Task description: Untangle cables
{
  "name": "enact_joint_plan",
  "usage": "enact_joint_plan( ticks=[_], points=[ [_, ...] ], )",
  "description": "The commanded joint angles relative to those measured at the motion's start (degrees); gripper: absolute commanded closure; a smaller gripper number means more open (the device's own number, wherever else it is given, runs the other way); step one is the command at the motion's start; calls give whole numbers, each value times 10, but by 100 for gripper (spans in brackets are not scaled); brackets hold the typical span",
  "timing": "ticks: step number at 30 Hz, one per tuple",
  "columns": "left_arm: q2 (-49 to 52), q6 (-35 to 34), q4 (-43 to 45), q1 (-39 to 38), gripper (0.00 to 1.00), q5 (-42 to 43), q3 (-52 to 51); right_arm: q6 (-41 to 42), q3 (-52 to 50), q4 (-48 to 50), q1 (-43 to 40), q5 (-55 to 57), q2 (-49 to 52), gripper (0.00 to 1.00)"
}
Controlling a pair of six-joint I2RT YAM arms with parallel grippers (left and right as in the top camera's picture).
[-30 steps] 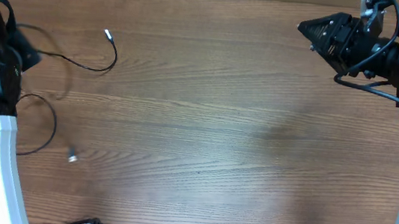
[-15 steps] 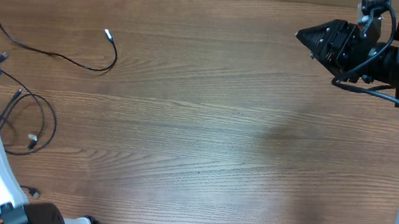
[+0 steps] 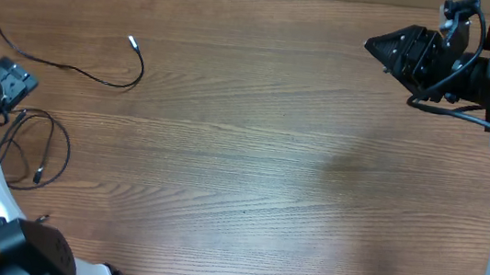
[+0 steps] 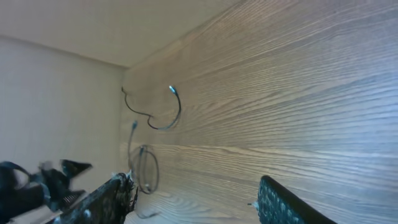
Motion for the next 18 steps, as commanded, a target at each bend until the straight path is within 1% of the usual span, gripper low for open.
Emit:
enact_joint_plan(
  ticks=[1,2,5,8,10,13,18],
  points=[
    [-74,8,23,-12,0,121,9,-81,4,-12,17,6,0,31],
    [-92,8,33,-16,0,136,9,-103,4,-19,23,6,0,24],
    [-147,-3,45,-31,0,168,9,-133,4,-29,44,17,-2,13],
    [-190,-5,39,-47,0,189,9,-142,4,-37,69,52,-8,10],
    [-210,-5,30,-55,0,197,9,-169,5,-42,88,59,-16,9],
    [-230,-5,19,-61,0,202,9,-177,5,-47,115,100,-36,1],
    [-231,-5,19,-61,0,203,9,-177,5,-67,152,197,-87,0]
  ],
)
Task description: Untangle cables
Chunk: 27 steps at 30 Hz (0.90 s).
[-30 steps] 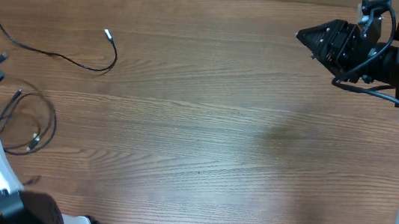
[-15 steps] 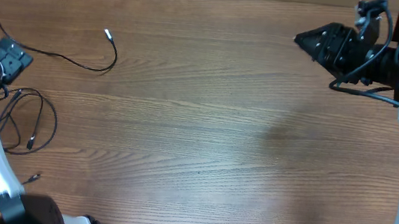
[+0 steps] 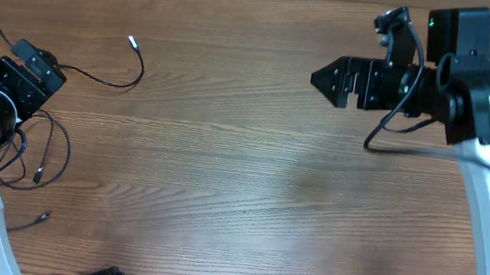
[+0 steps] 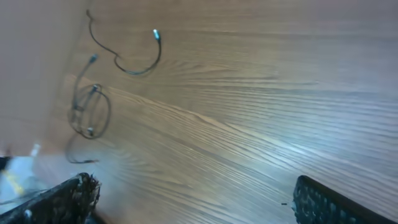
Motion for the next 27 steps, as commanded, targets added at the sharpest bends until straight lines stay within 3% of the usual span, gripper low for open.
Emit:
enact_joint_plan(
  ticks=[1,13,27],
  points=[
    [7,-4,0,-4,0,12,7,-14,5,-8,20,85,-63,0],
    [37,-4,0,-4,0,12,7,-14,5,-76,23,166,-217,0],
    [84,-4,0,-4,0,12,7,-14,3,-72,23,165,-202,0]
  ],
)
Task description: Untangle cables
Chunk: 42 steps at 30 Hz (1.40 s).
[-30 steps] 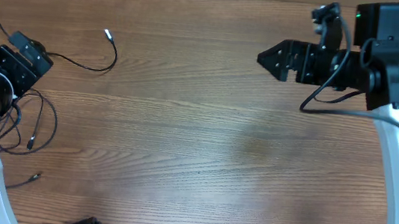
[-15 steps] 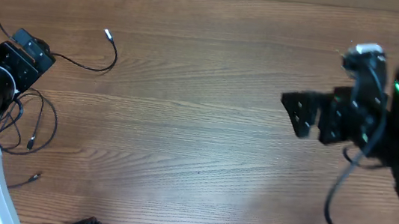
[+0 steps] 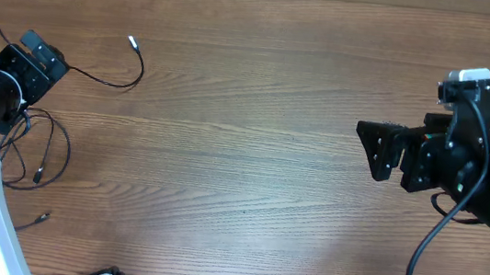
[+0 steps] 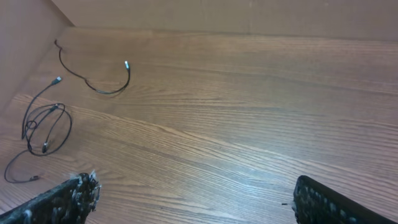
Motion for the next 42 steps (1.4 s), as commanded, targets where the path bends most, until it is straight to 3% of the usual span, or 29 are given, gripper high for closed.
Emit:
enact_joint_plan(
  ticks=[1,6,16,24,31,42],
  points=[
    [16,-4,0,-4,0,6,7,-2,2,11,2,8,11,0],
    [37,-4,0,-4,0,6,7,-3,-29,76,0,21,-22,0],
    [75,-4,0,-4,1,6,7,-3,-245,324,-67,40,-193,0],
    [107,-4,0,-5,0,6,7,-3,-340,432,-75,54,-246,0],
    [124,-4,0,-5,0,6,7,-2,-555,609,-110,52,-351,0],
    [126,-4,0,-5,0,6,7,0,-834,712,-115,54,-518,0]
  ],
)
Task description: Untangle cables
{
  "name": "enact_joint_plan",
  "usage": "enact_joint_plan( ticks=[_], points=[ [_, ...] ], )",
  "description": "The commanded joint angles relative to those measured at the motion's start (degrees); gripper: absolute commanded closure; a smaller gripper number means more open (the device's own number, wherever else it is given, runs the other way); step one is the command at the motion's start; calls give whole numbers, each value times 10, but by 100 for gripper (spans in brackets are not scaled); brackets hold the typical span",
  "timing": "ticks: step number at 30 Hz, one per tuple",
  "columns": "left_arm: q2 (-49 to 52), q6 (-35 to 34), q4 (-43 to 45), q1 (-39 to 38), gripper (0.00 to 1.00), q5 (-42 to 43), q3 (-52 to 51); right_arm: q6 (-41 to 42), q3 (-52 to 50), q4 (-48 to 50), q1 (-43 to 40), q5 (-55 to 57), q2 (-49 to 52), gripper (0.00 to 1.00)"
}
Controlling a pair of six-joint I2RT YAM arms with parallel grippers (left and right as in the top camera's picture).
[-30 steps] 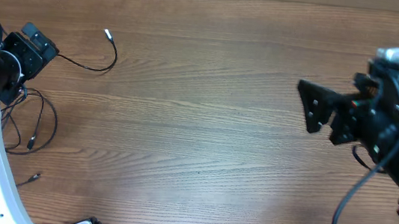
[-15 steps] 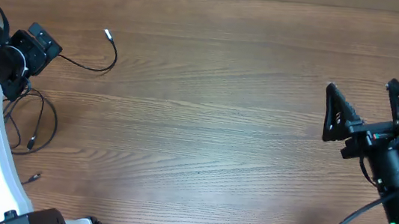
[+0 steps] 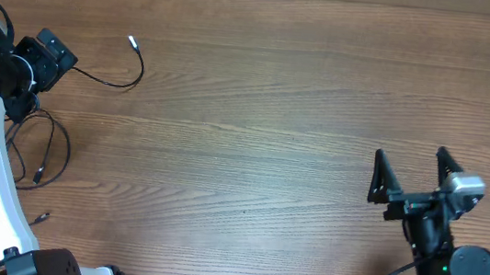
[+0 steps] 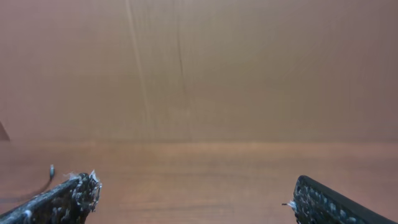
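Two thin black cables lie at the table's left. One cable curves from a silver plug back toward my left gripper, which sits over its left end; whether the jaws hold it is hidden. The other cable is a loose coil below that gripper, with a stray end nearer the front. My right gripper stands open at the front right, far from both cables, with nothing between its fingers. The right wrist view shows only a cable plug at its left edge.
The brown wood table stretches between the two arms. A plain brown wall rises along the table's back edge. The left arm's white link lies along the left edge beside the coil.
My right gripper has gone from the middle right of the table to the front right and now faces the back wall, still open. The left gripper shifted slightly. Neither cable moved.
At first my right gripper was open at the back right corner and the left gripper sat at the left edge by the coil. Then the right gripper was further left along the back, later at mid right, now at the front right. The cables have lain unchanged throughout.
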Motion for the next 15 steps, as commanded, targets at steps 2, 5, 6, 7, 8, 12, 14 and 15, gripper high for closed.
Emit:
enact_joint_plan(
  ticks=[2,5,6,7,8,12,14,15],
  points=[
    [3,-4,0,-5,0,4,7,2,-67,11,-4,7,-58,0],
    [3,-4,0,-5,0,4,7,2,-113,19,-4,7,-104,0],
    [3,-4,0,-5,0,4,7,2,-126,24,-4,7,-116,0],
    [3,-4,0,-5,0,4,7,4,-135,26,-4,7,-124,0],
    [3,-4,0,-5,0,4,7,13,-147,28,-4,7,-135,0],
    [3,-4,0,-5,0,4,7,32,-179,38,-4,7,-149,0],
    [3,-4,0,-5,1,4,7,32,-185,37,-4,7,-149,0],
    [3,-4,0,-5,0,4,7,32,-189,36,-4,7,-149,0]
  ],
)
